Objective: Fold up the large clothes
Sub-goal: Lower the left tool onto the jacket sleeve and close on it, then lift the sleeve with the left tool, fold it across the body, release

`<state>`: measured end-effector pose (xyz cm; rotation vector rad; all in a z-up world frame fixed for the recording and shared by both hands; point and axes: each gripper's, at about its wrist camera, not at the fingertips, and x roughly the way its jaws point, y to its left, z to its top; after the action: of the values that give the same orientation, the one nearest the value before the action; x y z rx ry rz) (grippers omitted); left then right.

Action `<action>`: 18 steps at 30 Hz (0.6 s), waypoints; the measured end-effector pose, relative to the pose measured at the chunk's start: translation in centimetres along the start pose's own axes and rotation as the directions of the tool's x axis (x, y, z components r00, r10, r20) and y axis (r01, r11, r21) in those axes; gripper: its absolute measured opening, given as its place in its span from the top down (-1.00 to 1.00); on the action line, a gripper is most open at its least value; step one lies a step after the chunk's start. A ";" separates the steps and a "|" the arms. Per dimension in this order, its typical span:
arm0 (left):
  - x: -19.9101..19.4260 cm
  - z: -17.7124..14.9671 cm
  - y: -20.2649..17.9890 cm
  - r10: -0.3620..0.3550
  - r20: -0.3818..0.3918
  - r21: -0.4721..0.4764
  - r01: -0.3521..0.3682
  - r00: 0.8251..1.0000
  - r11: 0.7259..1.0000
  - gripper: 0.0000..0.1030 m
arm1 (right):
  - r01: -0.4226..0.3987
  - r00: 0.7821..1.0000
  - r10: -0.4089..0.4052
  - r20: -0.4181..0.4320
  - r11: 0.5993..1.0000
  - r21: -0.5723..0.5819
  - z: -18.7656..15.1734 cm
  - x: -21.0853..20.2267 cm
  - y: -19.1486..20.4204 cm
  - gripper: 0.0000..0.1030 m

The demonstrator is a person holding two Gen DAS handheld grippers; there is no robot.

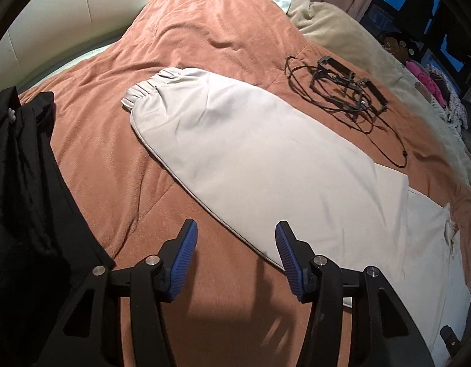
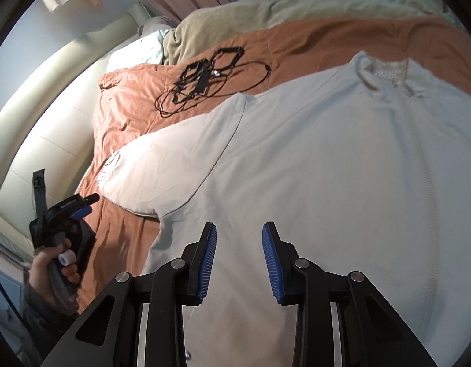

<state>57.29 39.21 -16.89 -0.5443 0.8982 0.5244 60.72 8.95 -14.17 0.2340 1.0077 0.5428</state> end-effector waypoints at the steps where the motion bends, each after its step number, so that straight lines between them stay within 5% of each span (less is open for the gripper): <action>1: 0.9 0.2 0.1 0.019 -0.002 -0.001 -0.019 1.000 1.000 -0.05 | -0.009 1.000 0.009 -0.010 1.000 0.009 0.2 0.8 0.0 0.54; 8: 5.8 1.8 1.2 0.064 -0.018 -0.056 -0.065 0.998 0.996 0.10 | -0.054 0.995 0.058 -0.080 0.997 0.054 1.0 6.2 0.3 0.71; 10: 5.9 2.2 1.2 0.078 -0.004 -0.053 -0.078 0.997 0.995 0.80 | -0.075 0.992 0.083 -0.094 0.994 0.079 1.2 7.4 0.4 0.78; 11: 5.7 2.4 1.1 0.054 -0.008 -0.054 -0.054 0.999 0.997 0.87 | -0.093 0.989 0.102 -0.103 0.992 0.089 1.3 8.0 0.7 0.81; 18: -0.5 4.2 -1.1 -0.048 0.108 -0.009 0.050 0.993 0.999 0.88 | -0.174 0.972 0.190 -0.137 0.977 0.124 1.5 10.5 2.9 0.90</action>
<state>60.13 40.96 -14.16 -0.5423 0.7777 0.5099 65.41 17.05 -19.90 0.3930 1.1698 0.6795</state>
